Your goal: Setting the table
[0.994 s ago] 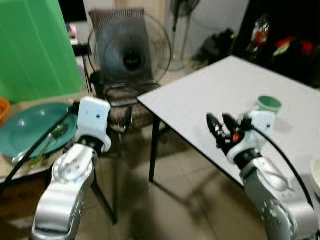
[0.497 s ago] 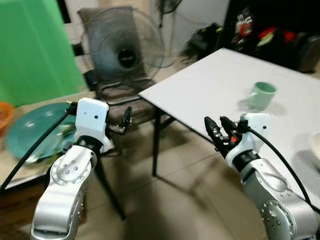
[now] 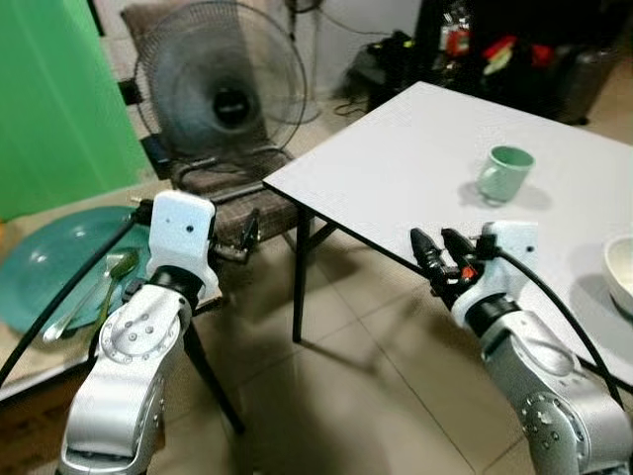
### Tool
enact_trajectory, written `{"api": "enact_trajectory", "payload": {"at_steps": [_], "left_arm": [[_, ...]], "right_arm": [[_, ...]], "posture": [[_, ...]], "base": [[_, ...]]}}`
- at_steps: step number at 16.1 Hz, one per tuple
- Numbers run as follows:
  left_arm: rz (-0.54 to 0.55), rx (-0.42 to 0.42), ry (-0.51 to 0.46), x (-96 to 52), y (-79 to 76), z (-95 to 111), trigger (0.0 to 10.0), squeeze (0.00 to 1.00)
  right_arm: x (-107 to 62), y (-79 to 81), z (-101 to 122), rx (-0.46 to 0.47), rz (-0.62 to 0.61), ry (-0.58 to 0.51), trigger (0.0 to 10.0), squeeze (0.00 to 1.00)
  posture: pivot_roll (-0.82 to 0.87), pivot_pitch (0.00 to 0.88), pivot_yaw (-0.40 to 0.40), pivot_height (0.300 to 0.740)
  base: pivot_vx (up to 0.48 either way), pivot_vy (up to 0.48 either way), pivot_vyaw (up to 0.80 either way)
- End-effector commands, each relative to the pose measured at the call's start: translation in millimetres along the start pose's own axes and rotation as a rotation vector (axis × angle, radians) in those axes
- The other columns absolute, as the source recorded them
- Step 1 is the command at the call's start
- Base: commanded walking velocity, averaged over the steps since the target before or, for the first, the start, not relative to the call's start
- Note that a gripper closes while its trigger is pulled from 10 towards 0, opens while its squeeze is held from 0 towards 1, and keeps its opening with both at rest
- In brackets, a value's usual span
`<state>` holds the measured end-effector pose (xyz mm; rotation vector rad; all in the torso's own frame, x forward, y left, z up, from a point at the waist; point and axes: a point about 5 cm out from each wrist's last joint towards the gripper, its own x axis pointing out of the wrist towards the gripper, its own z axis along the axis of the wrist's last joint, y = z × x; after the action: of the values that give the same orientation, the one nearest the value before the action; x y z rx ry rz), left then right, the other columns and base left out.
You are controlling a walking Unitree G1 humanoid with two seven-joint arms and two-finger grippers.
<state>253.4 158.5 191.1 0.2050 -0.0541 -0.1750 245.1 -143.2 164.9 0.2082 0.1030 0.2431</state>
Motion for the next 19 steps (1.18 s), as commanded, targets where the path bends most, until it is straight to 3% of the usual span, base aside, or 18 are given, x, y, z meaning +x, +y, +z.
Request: {"api": "enact_trajectory", "payload": {"at_steps": [1,9,19], "left_arm": [[0.004,0.006,0.0,0.1,3.7,0.4,10.0,0.0],[0.011,0.009,-0.001,0.4,5.1,1.7,10.0,0.0],[0.006,0.011,0.003,1.0,5.6,2.1,10.0,0.0]], "right_arm": [[1.8,2.6,-2.6,0.003,0.012,0.019,10.0,0.0],[4.4,3.7,-3.5,0.004,0.022,0.028,10.0,0.0],[3.1,3.6,-4.9,0.01,0.022,0.037,10.0,0.0]], "posture": [[-0.04,0.014,0.009,0.74],[-0.04,0.017,0.004,0.74],[-0.04,0.028,0.011,0.74]], "base": [[0.0,0.307,0.0],[0.0,0.342,0.0],[0.0,0.349,-0.8]]}}
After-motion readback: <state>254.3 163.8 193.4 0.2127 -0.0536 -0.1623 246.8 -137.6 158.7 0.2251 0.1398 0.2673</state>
